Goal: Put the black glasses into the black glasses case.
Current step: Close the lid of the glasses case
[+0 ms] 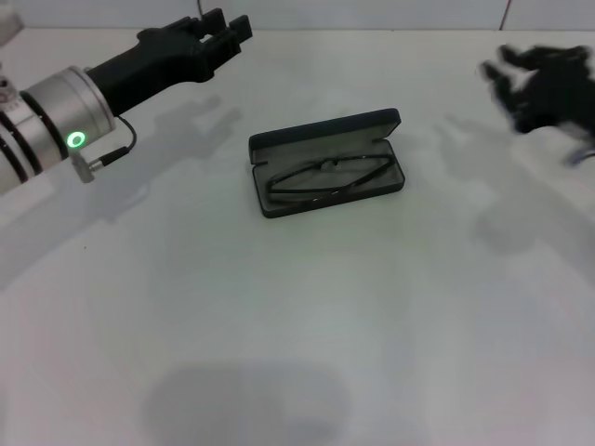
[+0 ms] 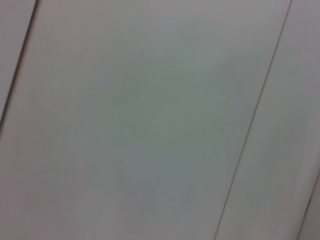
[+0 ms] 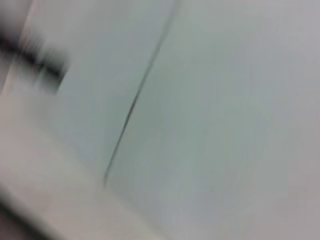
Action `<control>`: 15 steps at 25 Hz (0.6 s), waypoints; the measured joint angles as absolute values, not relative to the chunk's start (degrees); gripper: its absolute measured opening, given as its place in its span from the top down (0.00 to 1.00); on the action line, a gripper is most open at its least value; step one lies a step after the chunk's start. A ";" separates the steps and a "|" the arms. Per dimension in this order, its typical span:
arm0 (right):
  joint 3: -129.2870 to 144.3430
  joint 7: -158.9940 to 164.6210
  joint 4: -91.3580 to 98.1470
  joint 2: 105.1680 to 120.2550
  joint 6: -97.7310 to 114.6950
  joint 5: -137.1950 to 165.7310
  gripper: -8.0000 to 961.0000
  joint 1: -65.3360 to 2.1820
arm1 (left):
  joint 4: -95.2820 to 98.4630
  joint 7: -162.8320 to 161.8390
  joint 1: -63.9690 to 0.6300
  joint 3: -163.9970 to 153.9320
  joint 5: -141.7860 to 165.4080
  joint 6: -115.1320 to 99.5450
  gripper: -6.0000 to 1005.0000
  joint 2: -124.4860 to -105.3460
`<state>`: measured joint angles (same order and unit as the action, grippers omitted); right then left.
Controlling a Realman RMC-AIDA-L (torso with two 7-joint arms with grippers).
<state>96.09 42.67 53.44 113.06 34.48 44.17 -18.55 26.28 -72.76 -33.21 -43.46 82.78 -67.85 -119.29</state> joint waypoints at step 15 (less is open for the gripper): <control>65.59 56.20 14.02 110.39 85.41 45.01 0.78 -28.12 | 24.58 -81.74 -44.77 -57.96 97.06 -54.28 0.50 -119.49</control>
